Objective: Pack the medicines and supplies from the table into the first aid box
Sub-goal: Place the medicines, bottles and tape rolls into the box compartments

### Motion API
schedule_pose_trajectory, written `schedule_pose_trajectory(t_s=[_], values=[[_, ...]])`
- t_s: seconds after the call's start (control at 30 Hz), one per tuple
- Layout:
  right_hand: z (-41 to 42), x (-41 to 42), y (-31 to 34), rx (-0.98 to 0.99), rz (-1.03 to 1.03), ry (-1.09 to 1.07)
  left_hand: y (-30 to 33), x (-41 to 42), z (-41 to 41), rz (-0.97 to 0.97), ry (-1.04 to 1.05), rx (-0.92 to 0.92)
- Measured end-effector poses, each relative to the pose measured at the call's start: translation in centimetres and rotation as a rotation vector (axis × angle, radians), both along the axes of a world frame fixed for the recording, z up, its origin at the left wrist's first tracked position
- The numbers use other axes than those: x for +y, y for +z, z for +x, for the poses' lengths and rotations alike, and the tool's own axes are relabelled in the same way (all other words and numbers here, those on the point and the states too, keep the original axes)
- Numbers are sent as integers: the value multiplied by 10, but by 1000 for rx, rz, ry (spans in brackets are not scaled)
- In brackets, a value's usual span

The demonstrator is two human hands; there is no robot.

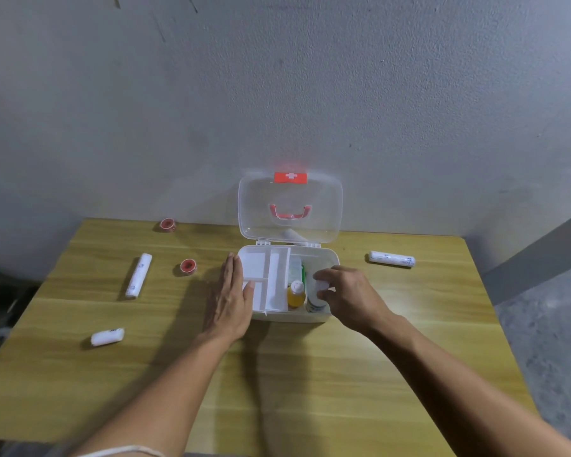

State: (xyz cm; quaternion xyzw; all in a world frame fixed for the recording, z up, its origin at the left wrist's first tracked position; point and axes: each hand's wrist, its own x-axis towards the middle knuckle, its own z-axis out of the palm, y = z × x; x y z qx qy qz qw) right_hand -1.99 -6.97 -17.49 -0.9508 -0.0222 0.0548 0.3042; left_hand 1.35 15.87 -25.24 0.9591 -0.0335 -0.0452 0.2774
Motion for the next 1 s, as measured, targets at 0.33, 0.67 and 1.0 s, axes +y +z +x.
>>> schedule_pose_trajectory(t_s=[0.33, 0.67, 1.0], values=[[0, 2, -5, -16, -61, 23, 2, -1, 0, 6, -16, 38], [14, -6, 7, -36, -16, -16, 12, -8, 4, 85, 28, -15], [65, -103, -38, 71, -252, -336, 6, -13, 16, 160, -47, -40]])
